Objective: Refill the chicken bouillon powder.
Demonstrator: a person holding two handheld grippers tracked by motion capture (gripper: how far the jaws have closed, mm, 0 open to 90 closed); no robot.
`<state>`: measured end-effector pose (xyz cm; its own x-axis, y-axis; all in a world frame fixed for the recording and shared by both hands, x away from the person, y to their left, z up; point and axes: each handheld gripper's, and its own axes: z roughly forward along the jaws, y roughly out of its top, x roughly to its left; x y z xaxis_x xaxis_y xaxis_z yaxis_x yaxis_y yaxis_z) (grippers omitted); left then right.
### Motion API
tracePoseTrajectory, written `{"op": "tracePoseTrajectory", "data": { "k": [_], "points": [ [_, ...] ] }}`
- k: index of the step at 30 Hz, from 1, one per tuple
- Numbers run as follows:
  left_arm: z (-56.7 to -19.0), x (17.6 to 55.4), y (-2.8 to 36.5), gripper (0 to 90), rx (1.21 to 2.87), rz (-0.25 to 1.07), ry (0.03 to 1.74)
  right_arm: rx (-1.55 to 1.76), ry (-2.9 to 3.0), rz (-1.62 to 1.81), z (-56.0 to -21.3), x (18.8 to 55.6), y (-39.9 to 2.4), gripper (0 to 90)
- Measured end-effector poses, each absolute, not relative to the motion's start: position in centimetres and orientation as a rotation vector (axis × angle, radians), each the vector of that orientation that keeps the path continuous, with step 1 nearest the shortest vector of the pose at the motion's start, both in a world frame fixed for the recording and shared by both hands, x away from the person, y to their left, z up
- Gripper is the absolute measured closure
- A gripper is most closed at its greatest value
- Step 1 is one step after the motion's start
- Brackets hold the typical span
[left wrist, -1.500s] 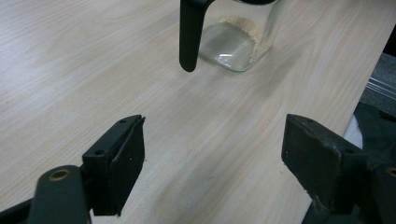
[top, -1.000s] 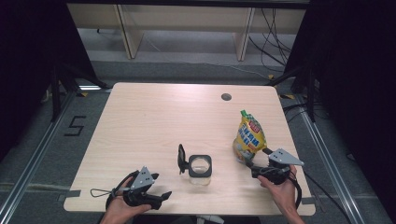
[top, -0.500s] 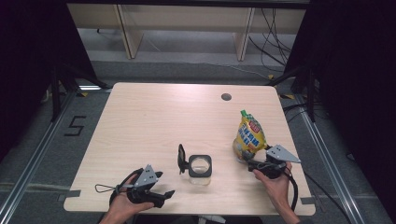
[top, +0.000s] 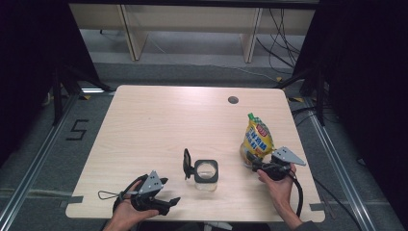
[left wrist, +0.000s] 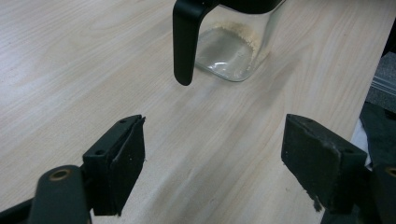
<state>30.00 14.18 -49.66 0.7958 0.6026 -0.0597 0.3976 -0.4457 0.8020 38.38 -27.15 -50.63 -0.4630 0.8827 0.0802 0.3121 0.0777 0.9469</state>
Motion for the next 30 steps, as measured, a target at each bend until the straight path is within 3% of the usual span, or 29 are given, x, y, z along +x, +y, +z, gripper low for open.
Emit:
{"op": "tracePoseTrajectory", "data": {
  "k": [4,24,28,30],
  "points": [
    [-49.6,30.0,14.2,21.3,2.094,0.293,0.738,1.129,1.886,1.433,-50.7,38.6,-27.5,30.7],
    [-49.4,30.0,14.4,22.0,2.128,0.29,0.702,0.945,1.979,1.495,-50.6,40.3,-29.8,33.9],
    [-49.5,29.9,14.3,22.0,2.104,0.297,0.711,1.008,1.963,1.444,-50.6,39.6,-29.1,22.2],
    [-49.5,29.9,14.3,22.0,2.102,0.294,0.704,1.039,1.962,1.439,-50.7,39.4,-28.8,21.0]
  ]
}}
